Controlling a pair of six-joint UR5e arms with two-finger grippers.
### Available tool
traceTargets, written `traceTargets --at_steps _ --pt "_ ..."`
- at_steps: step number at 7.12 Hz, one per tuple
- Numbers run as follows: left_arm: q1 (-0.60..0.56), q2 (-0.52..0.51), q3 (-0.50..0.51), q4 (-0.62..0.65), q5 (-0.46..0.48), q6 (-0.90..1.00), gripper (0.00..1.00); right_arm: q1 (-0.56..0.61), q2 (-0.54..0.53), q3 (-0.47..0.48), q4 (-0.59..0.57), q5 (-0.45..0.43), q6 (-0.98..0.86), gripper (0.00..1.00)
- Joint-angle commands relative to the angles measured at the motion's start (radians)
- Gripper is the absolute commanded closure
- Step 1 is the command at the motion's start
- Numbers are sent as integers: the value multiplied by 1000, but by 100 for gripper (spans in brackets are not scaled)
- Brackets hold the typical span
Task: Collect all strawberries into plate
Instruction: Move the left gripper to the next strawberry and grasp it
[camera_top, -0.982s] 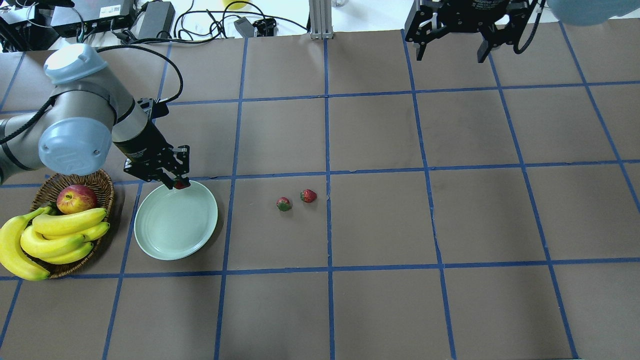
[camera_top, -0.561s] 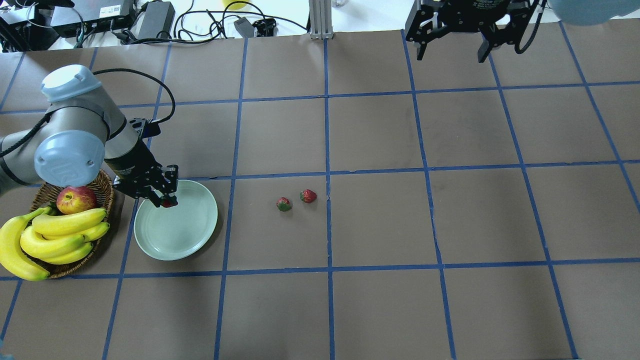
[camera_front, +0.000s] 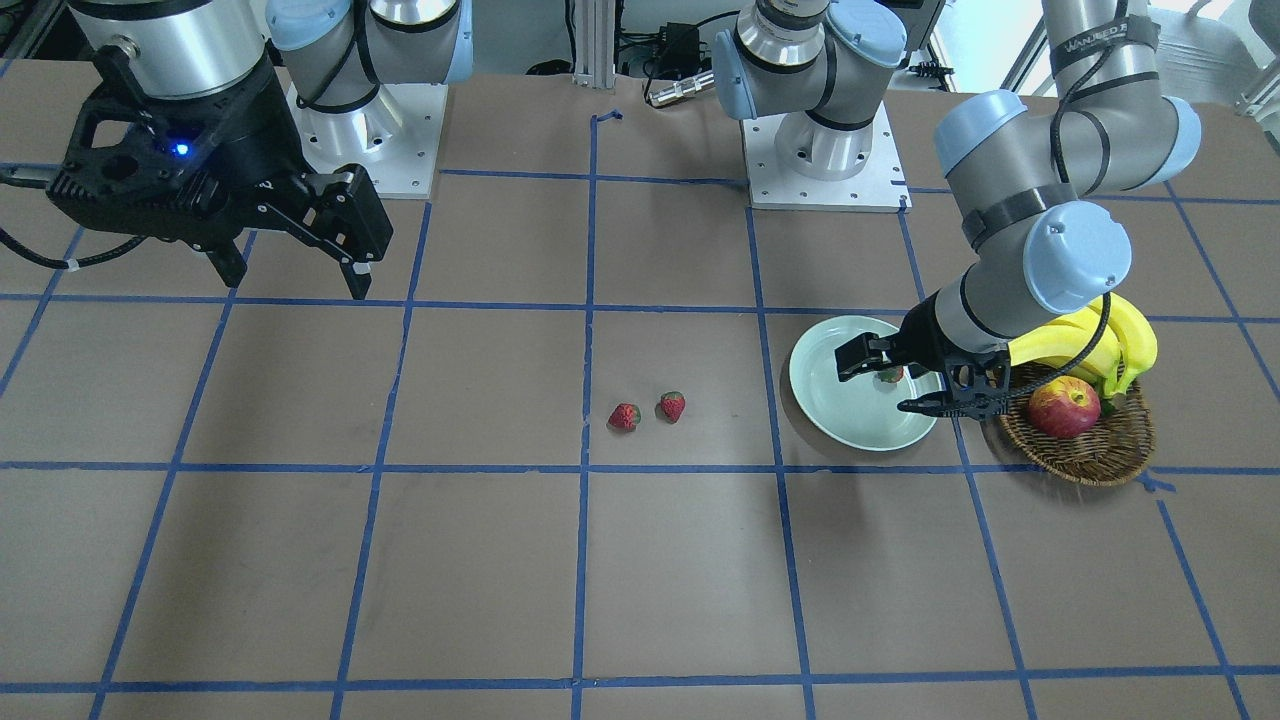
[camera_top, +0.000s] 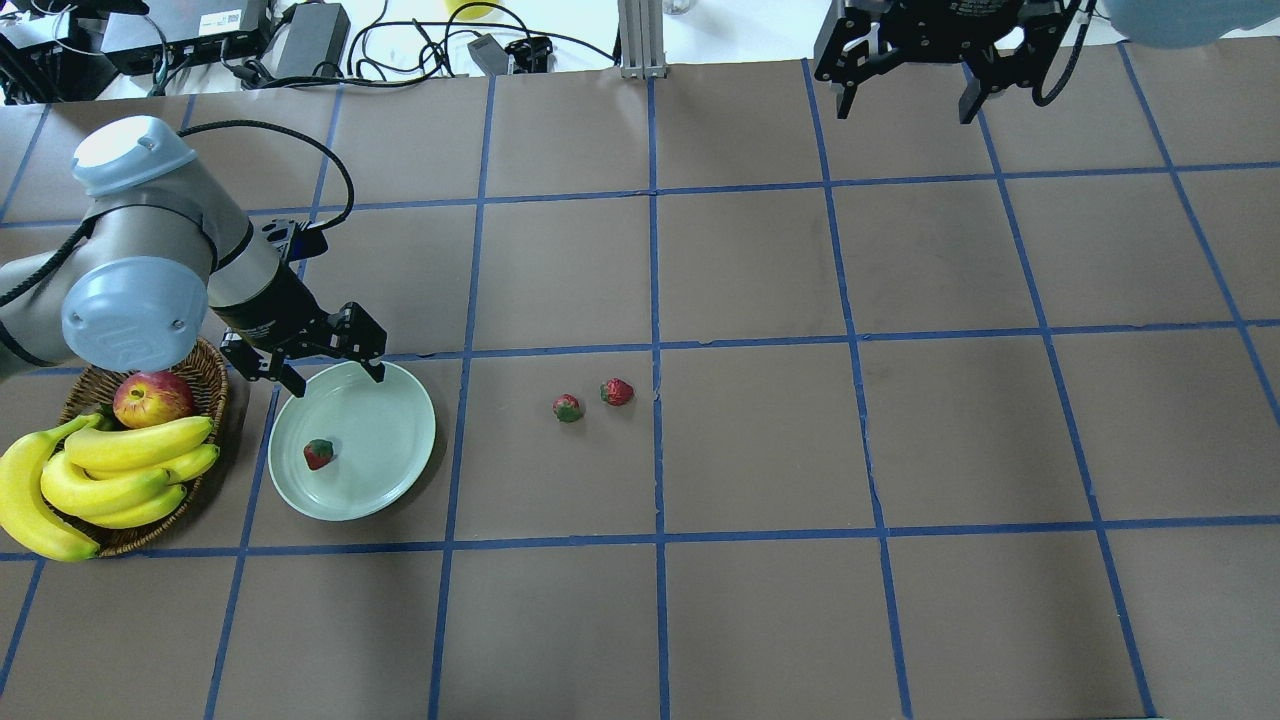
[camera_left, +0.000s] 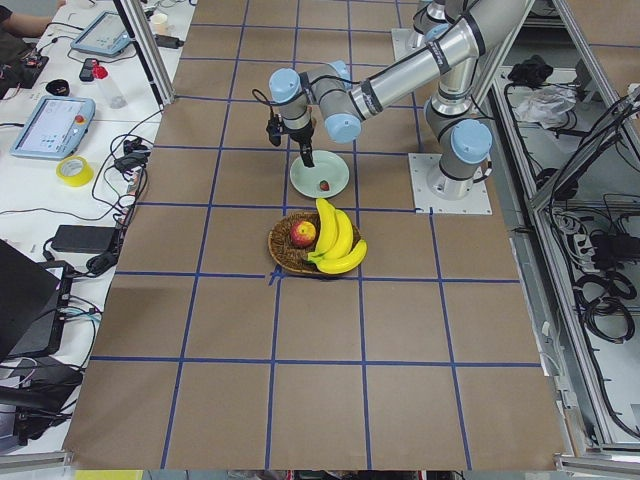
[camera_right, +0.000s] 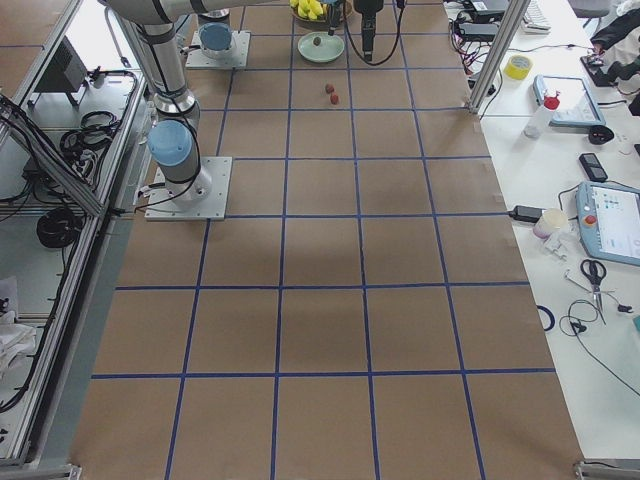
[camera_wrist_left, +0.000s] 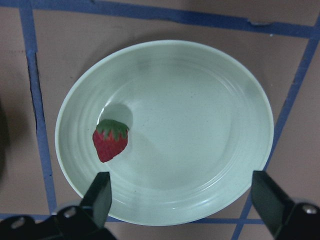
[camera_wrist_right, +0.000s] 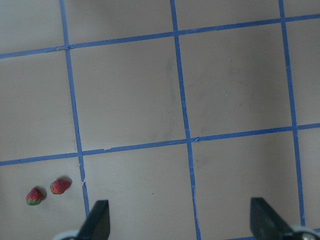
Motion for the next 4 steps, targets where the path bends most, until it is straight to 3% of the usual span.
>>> traceTargets --at_steps 1,4 --pt "-120 6 9 4 -40 -206 0 -1 0 1 0 2 -5 0" --pt "-327 -34 17 200 -42 -392 0 -2 0 1 -2 3 -7 0"
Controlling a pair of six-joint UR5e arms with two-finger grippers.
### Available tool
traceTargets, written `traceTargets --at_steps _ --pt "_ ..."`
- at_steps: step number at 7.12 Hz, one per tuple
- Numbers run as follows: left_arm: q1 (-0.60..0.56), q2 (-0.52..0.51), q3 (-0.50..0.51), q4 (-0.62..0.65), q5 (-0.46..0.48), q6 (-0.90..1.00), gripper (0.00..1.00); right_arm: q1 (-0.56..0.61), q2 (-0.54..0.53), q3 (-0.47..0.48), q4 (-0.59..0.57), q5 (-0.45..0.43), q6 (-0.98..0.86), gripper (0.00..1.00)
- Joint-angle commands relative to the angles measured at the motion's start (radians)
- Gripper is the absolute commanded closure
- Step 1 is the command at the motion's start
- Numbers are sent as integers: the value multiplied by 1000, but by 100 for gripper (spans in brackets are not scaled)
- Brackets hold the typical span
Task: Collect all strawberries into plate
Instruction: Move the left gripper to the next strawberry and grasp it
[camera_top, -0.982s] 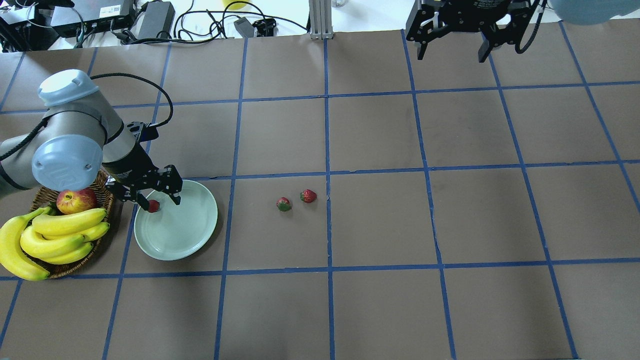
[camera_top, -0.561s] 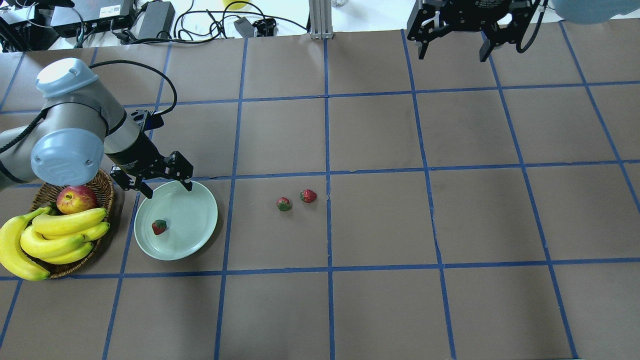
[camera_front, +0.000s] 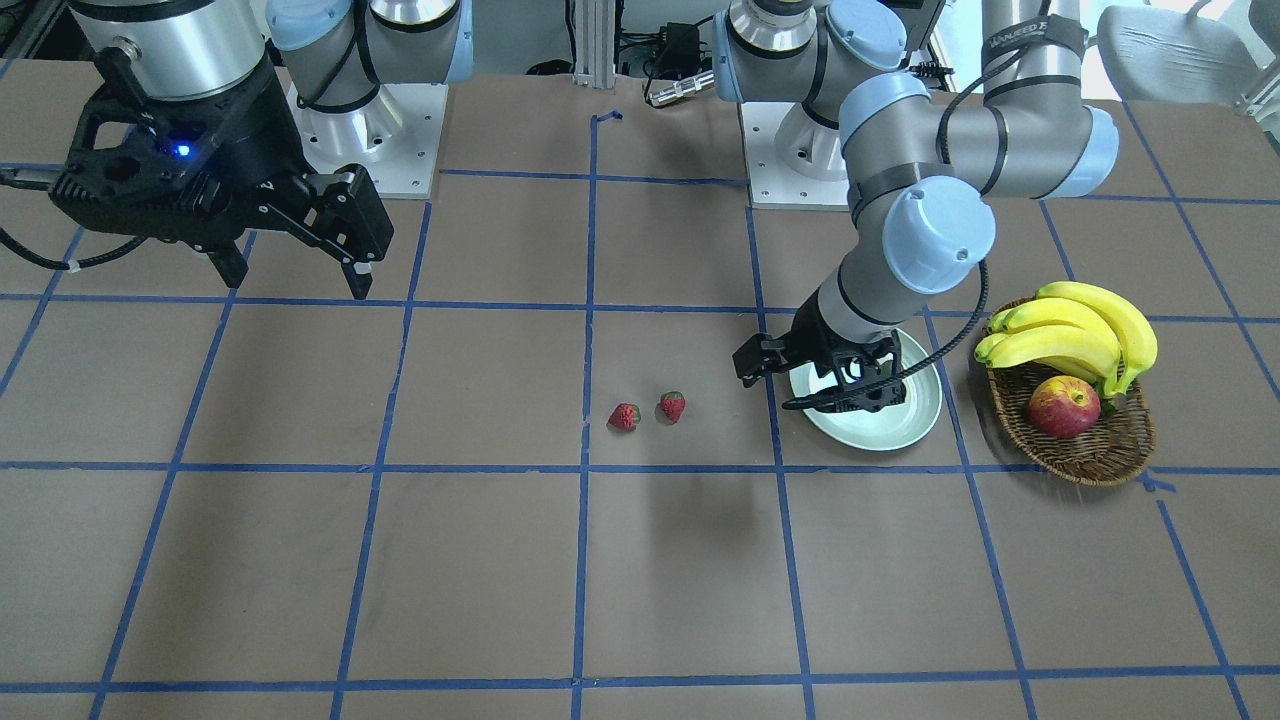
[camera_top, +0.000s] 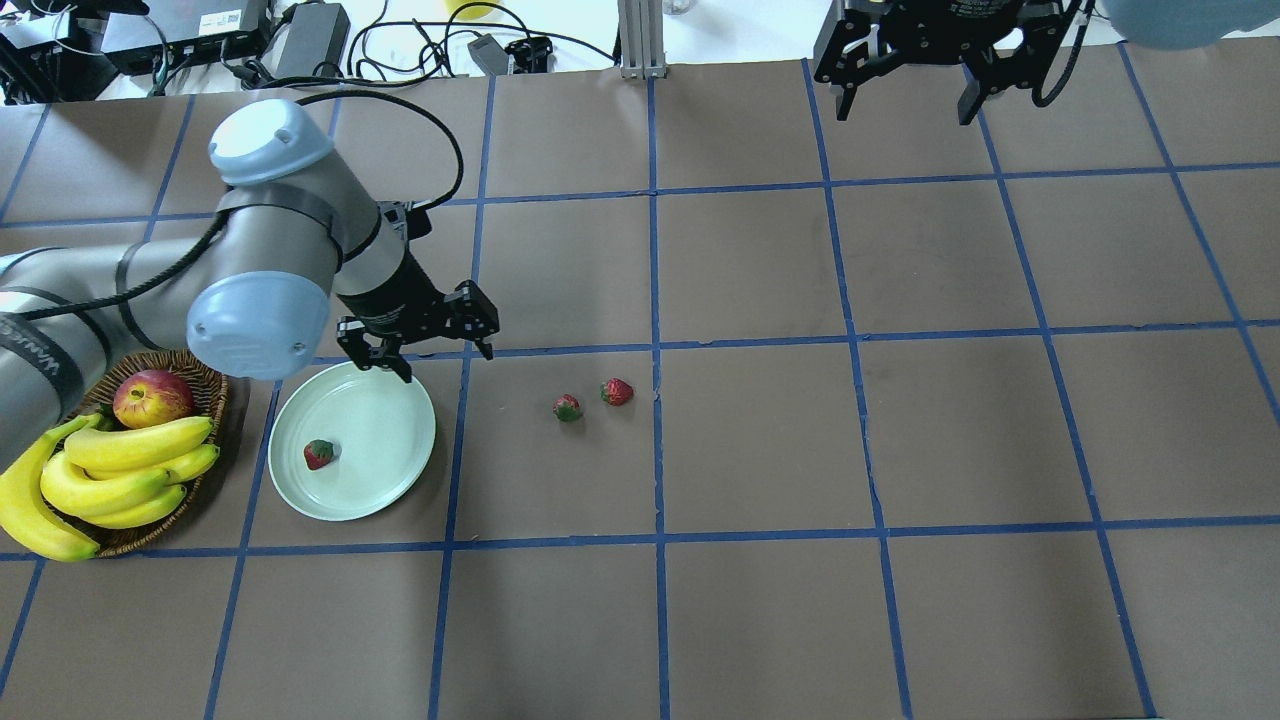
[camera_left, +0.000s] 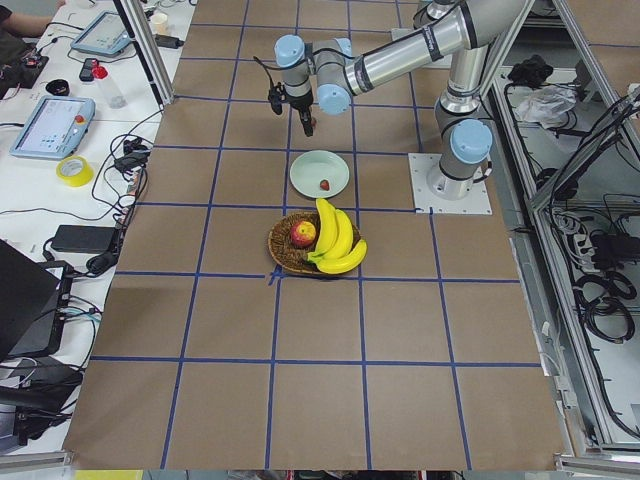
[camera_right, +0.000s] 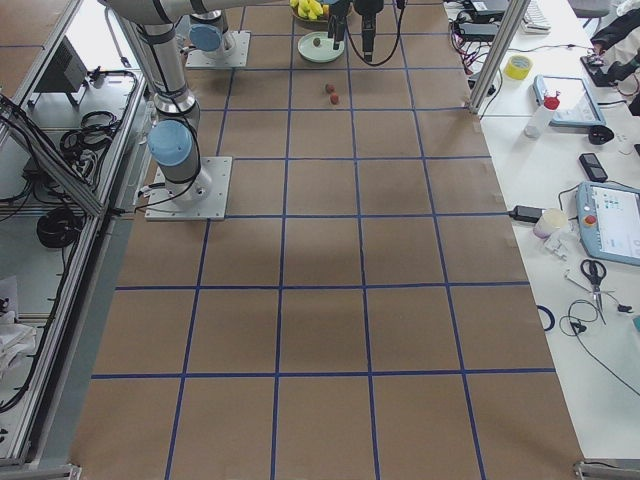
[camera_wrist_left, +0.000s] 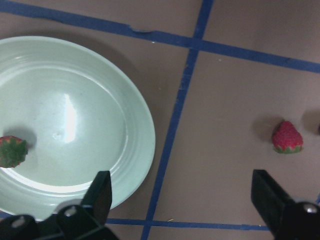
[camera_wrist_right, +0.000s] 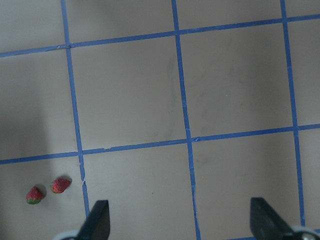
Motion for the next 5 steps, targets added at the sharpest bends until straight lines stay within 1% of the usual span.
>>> traceTargets --at_steps 1,2,4,5 --pt "-107 -33 -12 102 2 -71 0 0 0 0 -1 0 -1 0" --pt "-113 -47 -32 126 -1 -71 0 0 0 2 -1 1 -2 0" --pt "-130 -87 -85 236 -3 -71 0 0 -1 3 0 0 -1 0" --pt "-142 -105 -87 244 -1 -71 0 0 -2 3 0 1 -2 0"
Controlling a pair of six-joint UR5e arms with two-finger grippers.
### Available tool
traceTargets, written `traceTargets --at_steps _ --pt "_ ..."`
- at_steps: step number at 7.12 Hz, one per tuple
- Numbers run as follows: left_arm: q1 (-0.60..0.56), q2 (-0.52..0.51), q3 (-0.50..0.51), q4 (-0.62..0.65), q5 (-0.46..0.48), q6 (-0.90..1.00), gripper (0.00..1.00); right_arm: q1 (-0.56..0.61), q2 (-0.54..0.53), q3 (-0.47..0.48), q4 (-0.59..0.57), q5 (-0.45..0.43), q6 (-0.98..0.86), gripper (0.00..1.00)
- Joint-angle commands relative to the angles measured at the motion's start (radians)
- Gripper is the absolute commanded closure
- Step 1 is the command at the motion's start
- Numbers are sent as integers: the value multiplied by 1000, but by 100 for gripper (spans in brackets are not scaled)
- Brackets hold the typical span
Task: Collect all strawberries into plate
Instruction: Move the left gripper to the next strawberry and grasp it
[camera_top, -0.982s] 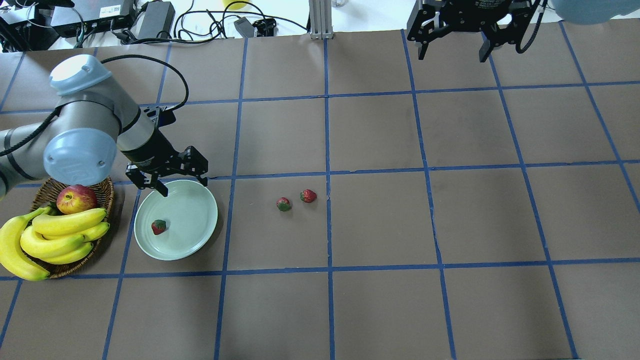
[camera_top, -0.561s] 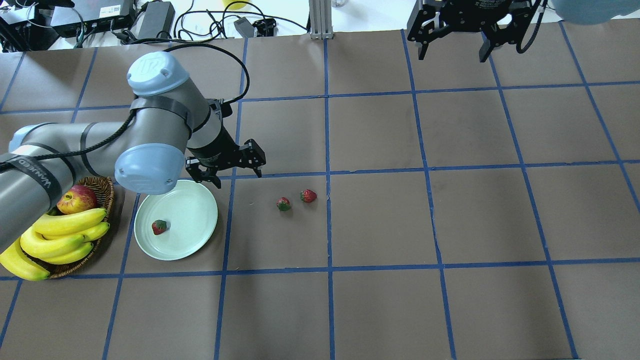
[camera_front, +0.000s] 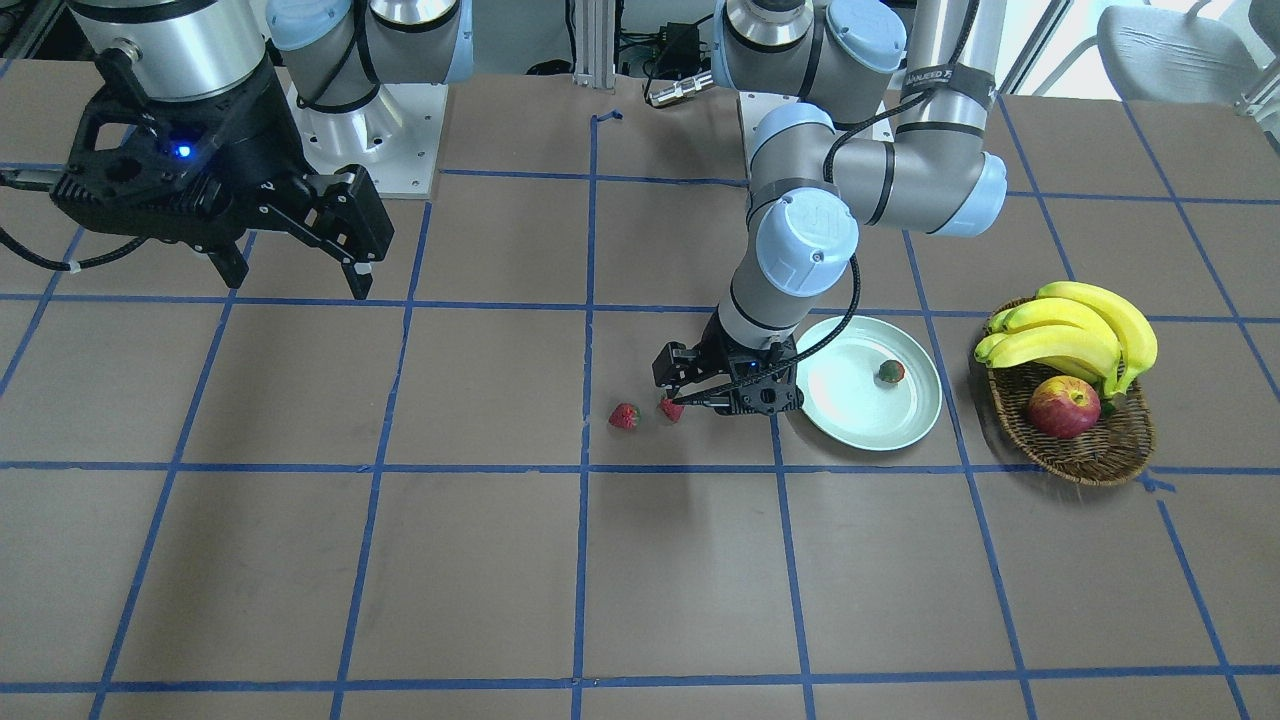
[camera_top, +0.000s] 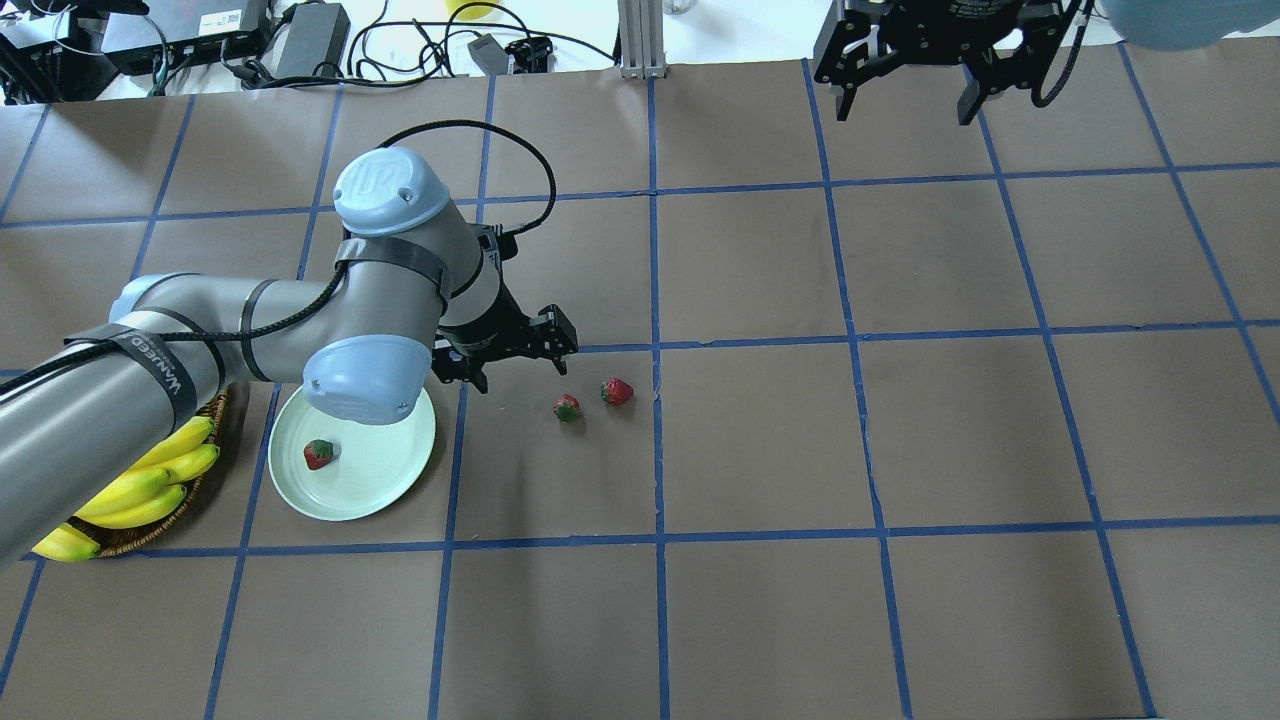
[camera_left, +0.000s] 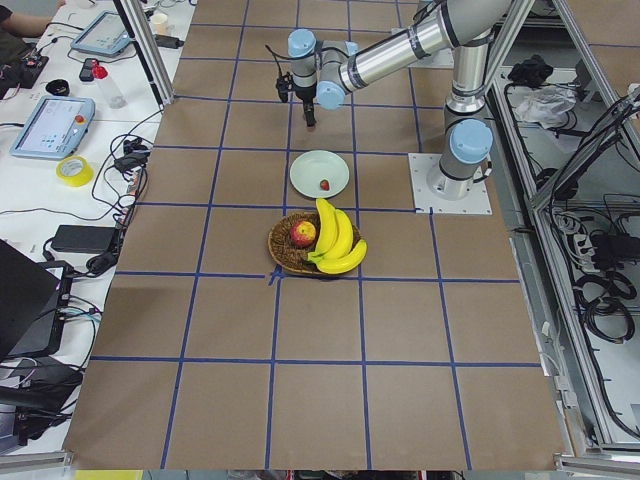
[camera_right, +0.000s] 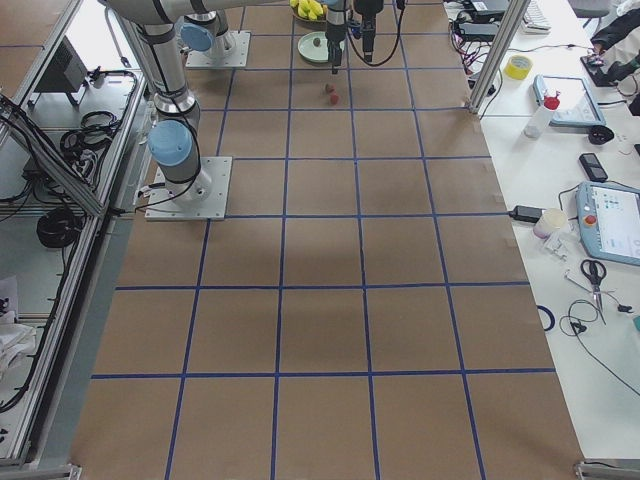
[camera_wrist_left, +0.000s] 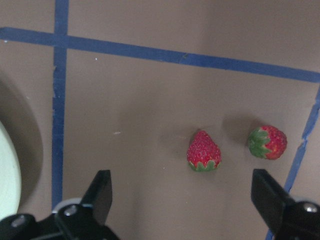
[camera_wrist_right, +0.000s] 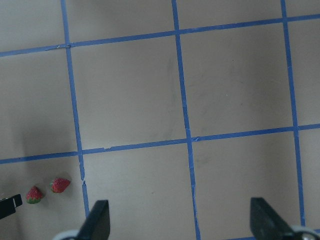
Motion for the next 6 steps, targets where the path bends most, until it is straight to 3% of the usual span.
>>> traceTargets --at_steps 1,3,6 --pt "-22 -40 -14 33 -1 0 0 0 -1 1 -1 1 0 0" --pt "-39 -69 -26 67 2 -2 2 0 -1 2 -1 1 0 0" --pt "-39 -91 -24 67 -20 -5 27 0 -1 2 -1 1 0 0"
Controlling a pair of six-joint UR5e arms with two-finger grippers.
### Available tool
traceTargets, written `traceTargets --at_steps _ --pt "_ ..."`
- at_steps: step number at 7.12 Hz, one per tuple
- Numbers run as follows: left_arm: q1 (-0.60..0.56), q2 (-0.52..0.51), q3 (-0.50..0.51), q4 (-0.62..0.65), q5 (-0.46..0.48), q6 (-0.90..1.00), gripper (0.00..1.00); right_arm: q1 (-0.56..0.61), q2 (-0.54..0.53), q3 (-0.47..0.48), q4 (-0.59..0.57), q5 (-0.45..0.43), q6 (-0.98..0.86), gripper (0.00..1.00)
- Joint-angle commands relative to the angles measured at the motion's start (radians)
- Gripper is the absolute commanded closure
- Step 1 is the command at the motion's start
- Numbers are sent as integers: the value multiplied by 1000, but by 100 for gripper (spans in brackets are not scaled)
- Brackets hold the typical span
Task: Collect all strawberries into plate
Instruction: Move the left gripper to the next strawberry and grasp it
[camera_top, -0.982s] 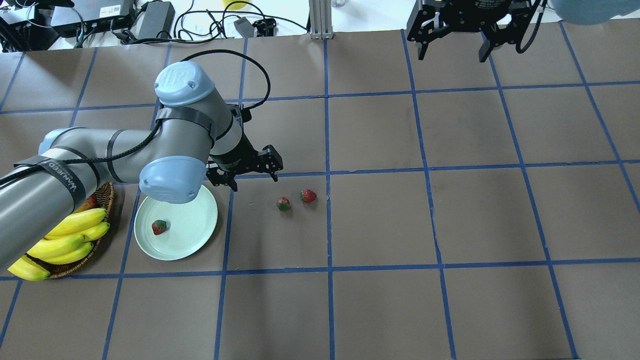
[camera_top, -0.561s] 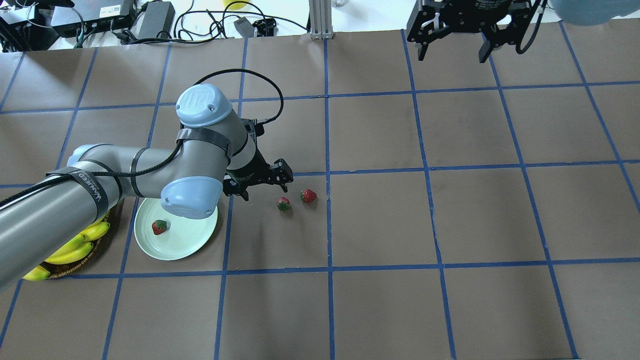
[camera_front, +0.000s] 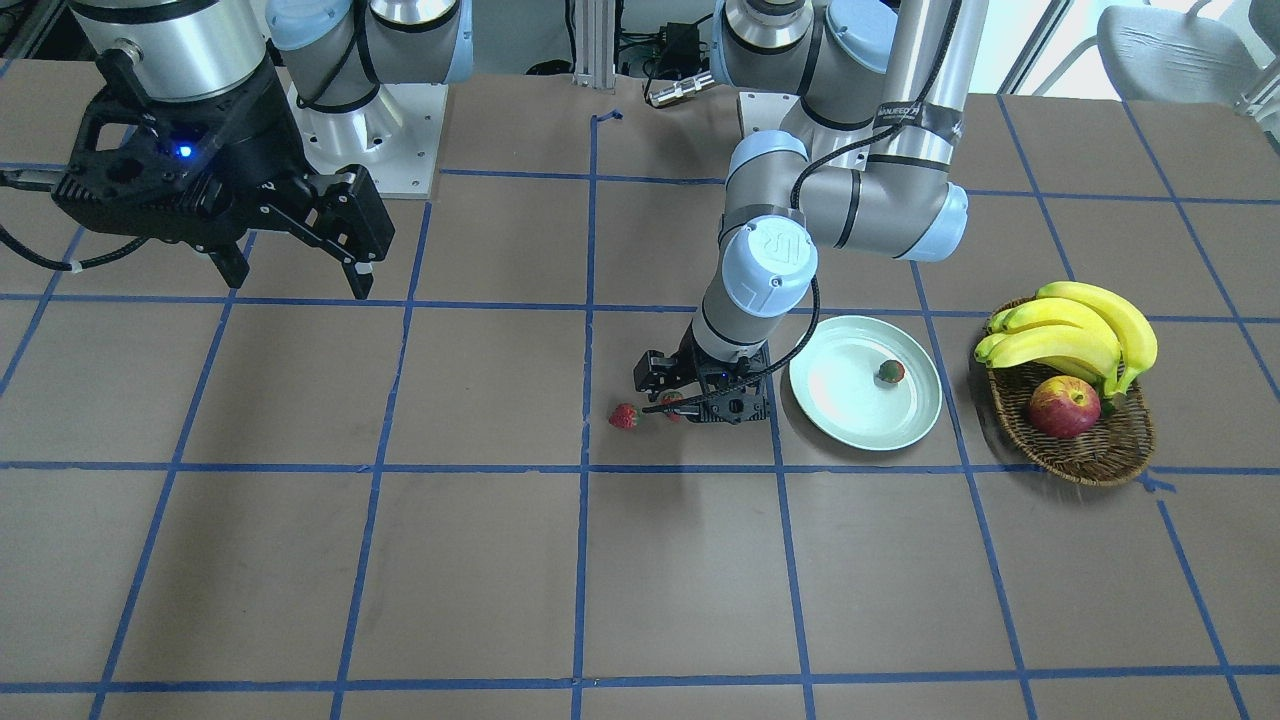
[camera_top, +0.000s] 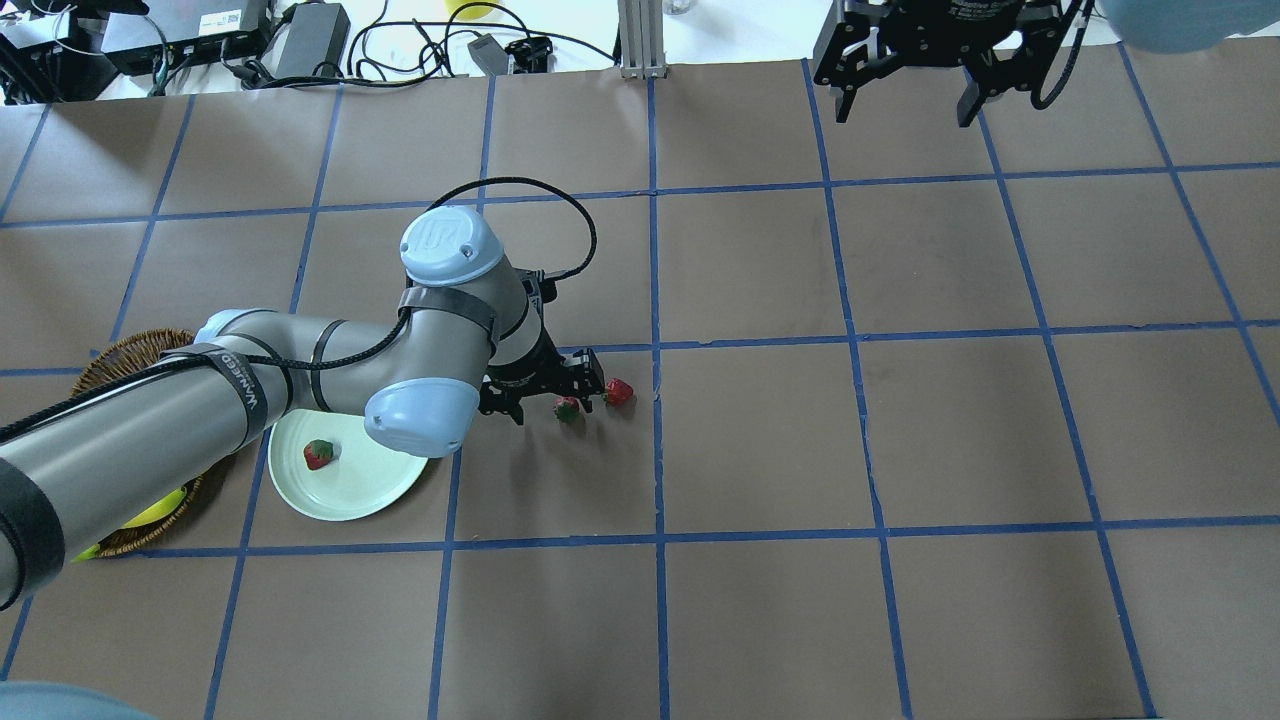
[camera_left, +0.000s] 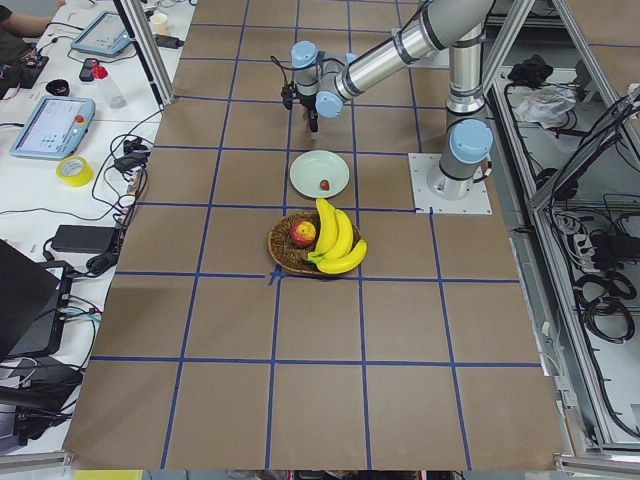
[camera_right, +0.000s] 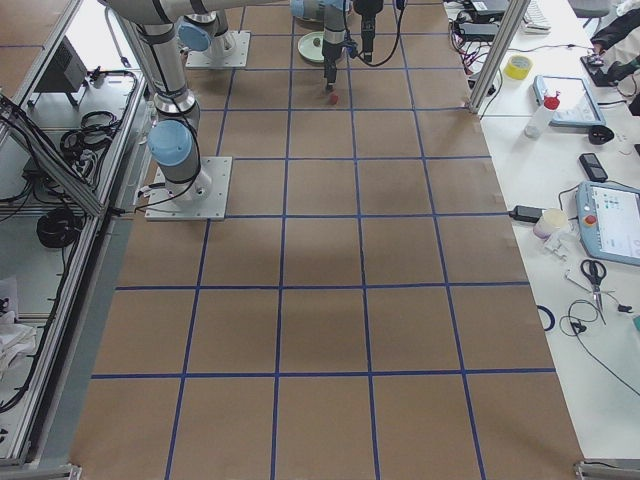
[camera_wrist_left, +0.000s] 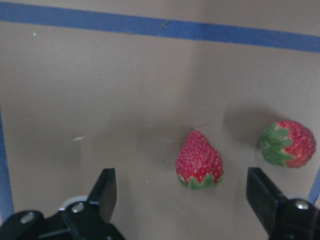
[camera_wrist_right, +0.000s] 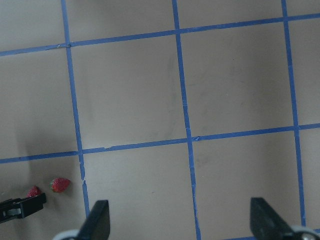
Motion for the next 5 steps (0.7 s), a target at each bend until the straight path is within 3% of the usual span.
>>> traceTargets --at_steps 1,2,4,5 --pt "-1 -12 -1 1 -19 -3 61 0 0 0 0 0 0 0" --pt "-1 -10 1 1 -17 -5 100 0 0 0 0 0 0 0" --pt "7 10 48 -10 -3 -2 100 0 0 0 0 0 0 0" --pt "18 28 96 -74 3 12 100 0 0 0 -2 0 0 0"
